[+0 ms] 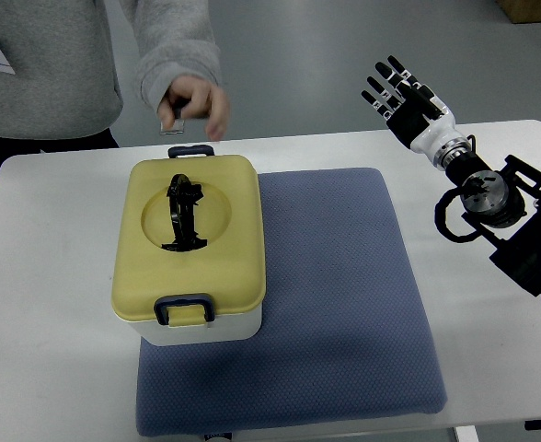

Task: Open white storage box with right hand
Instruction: 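Move the right hand over the yellow lid toward its black handle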

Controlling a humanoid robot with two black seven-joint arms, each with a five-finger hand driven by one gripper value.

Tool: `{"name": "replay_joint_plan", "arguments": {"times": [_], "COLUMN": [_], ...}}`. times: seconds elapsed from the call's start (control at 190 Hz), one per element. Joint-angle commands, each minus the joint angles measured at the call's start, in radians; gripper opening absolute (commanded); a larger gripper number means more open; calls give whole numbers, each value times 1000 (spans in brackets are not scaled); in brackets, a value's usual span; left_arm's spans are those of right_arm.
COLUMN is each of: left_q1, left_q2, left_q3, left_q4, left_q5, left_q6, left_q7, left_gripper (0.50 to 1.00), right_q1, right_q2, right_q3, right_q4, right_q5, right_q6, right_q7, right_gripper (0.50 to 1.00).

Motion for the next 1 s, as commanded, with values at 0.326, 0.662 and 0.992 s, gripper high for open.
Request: {"name": "replay_joint_plan", "arguments": {"times": [0.326,0.662,0.992], "left_q1": [0,0,-2], "left_q2": [0,0,0], "left_q3": [-2,-2,-2], "left_q4": [1,1,-2], "left_q5": [-1,-1,0], "left_q6": [0,0,-2], "left_q7": [0,0,0], "left_gripper": [1000,1000,1000], "right_q1": [21,231,464], "right_q2": [-8,-41,-71], "right_q3": [-14,-34,-153], "right_q4": [6,8,239], "right_q5": [-136,-1011,-1494], "right_q6": [28,224,416], "right_q7": [-8,-34,29], "right_gripper": [946,948,948]}}
